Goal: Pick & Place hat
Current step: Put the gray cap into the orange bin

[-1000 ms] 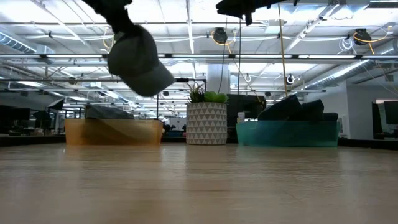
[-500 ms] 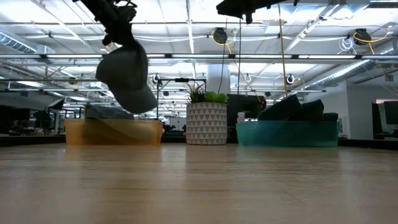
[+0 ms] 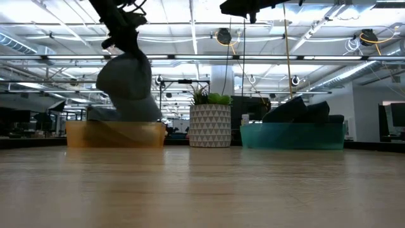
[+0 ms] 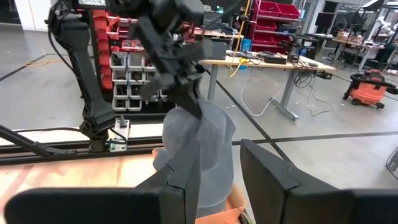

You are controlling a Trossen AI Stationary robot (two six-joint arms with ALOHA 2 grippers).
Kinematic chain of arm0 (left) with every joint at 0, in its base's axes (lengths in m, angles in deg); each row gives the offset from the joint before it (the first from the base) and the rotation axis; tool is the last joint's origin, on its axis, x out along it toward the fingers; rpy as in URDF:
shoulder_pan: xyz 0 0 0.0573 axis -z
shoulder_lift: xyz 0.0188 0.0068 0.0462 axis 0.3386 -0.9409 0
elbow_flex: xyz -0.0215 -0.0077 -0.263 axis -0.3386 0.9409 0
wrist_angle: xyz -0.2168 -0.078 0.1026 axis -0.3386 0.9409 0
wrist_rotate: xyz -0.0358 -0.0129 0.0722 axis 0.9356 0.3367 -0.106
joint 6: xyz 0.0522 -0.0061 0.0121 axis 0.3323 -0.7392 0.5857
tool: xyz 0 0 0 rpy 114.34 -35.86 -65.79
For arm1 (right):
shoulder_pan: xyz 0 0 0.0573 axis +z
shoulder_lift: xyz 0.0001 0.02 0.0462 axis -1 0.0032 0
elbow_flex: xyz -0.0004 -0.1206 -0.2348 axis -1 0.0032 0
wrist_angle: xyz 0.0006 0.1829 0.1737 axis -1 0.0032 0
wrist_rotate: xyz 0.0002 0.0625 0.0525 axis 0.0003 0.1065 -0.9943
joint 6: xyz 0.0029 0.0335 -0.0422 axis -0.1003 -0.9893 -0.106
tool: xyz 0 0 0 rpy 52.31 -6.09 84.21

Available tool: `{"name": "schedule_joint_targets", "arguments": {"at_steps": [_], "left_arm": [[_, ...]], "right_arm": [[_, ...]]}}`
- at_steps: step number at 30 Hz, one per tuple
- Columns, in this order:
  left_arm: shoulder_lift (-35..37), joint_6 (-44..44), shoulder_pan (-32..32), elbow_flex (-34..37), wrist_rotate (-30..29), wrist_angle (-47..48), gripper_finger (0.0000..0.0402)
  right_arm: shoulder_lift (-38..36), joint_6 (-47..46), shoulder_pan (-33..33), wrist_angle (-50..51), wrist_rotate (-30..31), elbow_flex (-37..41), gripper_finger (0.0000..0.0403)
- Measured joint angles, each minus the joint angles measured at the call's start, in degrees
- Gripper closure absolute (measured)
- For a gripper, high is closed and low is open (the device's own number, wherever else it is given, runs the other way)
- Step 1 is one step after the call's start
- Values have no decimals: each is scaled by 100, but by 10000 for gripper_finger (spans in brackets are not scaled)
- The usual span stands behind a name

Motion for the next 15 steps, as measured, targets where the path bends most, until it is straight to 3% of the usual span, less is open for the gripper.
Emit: {"name": "schedule_joint_targets", "arguments": {"at_steps": [11, 15], "left_arm": [[48, -780, 91, 1380, 101, -1513, 384], [48, -1023, 92, 1713, -237, -1559, 384]], "right_arm": [[0, -2, 16, -2, -8, 0, 300], [0, -2, 16, 0, -8, 0, 300]]}}
